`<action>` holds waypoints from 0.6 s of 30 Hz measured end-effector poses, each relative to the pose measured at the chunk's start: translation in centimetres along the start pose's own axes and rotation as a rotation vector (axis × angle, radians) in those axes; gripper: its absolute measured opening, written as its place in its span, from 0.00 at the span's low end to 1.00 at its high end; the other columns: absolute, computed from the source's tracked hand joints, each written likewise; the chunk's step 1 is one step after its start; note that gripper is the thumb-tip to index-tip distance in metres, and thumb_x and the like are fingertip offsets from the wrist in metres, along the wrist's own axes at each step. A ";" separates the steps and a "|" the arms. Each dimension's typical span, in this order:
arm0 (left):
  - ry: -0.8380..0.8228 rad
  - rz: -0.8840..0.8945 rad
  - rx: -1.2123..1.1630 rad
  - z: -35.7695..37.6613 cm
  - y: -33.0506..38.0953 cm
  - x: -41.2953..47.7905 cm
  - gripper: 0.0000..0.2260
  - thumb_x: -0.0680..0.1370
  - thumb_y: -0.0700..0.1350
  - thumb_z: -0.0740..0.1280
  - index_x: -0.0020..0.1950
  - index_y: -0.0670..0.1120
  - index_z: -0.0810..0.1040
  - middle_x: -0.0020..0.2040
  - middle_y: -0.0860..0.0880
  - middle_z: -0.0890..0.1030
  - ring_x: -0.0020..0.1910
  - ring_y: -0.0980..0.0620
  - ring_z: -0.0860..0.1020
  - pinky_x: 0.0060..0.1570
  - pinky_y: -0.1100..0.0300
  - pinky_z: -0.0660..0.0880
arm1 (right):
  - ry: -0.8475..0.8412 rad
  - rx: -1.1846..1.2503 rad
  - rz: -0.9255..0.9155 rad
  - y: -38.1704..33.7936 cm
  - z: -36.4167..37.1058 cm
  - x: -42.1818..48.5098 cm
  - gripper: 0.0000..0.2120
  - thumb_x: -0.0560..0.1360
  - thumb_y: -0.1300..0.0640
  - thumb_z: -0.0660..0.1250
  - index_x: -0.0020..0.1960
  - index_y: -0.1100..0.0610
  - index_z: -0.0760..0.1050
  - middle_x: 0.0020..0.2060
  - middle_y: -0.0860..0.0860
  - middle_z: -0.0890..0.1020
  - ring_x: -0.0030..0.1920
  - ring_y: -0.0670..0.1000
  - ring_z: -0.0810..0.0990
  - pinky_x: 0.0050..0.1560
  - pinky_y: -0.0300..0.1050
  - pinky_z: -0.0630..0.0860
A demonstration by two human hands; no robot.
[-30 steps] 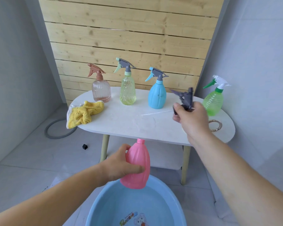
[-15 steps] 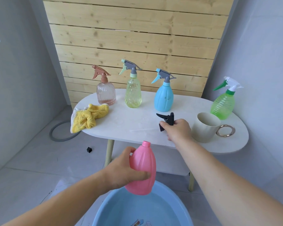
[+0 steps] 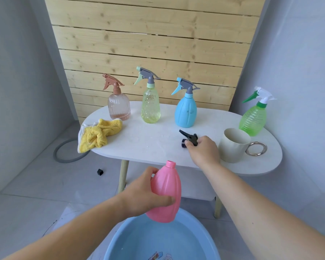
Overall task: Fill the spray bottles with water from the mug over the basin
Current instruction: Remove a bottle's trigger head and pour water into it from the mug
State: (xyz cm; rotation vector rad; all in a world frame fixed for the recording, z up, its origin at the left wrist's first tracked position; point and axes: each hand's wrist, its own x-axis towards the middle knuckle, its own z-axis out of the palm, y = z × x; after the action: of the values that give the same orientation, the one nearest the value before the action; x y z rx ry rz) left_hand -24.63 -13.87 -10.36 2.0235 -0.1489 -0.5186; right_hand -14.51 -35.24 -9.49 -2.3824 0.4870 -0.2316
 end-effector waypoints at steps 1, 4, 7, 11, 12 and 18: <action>-0.002 0.006 0.002 0.2 0.2 0.0 0.37 0.65 0.54 0.79 0.69 0.56 0.65 0.57 0.53 0.79 0.53 0.53 0.81 0.53 0.52 0.83 | 0.018 -0.007 -0.020 0.0 -0.6 -0.2 0.19 0.76 0.42 0.65 0.57 0.56 0.73 0.54 0.52 0.79 0.46 0.54 0.74 0.41 0.45 0.68; -0.013 0.034 0.005 0.8 0.7 0.3 0.35 0.67 0.52 0.80 0.69 0.56 0.66 0.57 0.54 0.79 0.54 0.53 0.81 0.53 0.52 0.83 | 0.120 0.025 -0.101 -0.3 -2.9 -0.7 0.16 0.77 0.45 0.64 0.57 0.56 0.75 0.51 0.51 0.81 0.48 0.54 0.77 0.44 0.46 0.71; -0.019 0.060 0.006 1.4 1.3 0.5 0.36 0.66 0.52 0.80 0.69 0.56 0.65 0.58 0.54 0.78 0.54 0.54 0.81 0.52 0.54 0.83 | 0.254 0.077 -0.192 -0.2 -5.7 -0.6 0.13 0.77 0.47 0.64 0.55 0.54 0.76 0.48 0.49 0.81 0.49 0.53 0.78 0.45 0.45 0.72; -0.036 0.089 0.000 2.5 1.9 1.1 0.36 0.66 0.52 0.80 0.69 0.57 0.66 0.58 0.54 0.79 0.53 0.54 0.82 0.50 0.54 0.83 | 0.462 -0.045 -0.254 2.2 -10.2 0.1 0.11 0.78 0.49 0.62 0.52 0.53 0.79 0.51 0.52 0.80 0.56 0.59 0.74 0.52 0.52 0.73; -0.046 0.091 0.002 2.8 2.0 1.3 0.37 0.64 0.54 0.80 0.68 0.58 0.66 0.58 0.54 0.79 0.53 0.53 0.82 0.51 0.53 0.83 | 0.450 -0.105 -0.207 3.3 -11.0 0.7 0.13 0.78 0.49 0.61 0.55 0.53 0.79 0.55 0.53 0.79 0.60 0.60 0.71 0.57 0.53 0.72; -0.094 0.108 -0.010 5.1 2.9 2.4 0.36 0.63 0.56 0.79 0.67 0.60 0.67 0.58 0.54 0.79 0.53 0.53 0.82 0.52 0.52 0.83 | 0.107 -0.054 0.038 7.7 -13.6 2.4 0.10 0.75 0.55 0.51 0.39 0.54 0.68 0.46 0.59 0.75 0.49 0.61 0.72 0.45 0.50 0.69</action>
State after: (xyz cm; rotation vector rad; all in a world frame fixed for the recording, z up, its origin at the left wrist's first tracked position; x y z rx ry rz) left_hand -24.31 -20.19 -10.62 1.9695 -0.3106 -0.5454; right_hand -18.41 -49.67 -4.30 -2.4193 0.5946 -0.3346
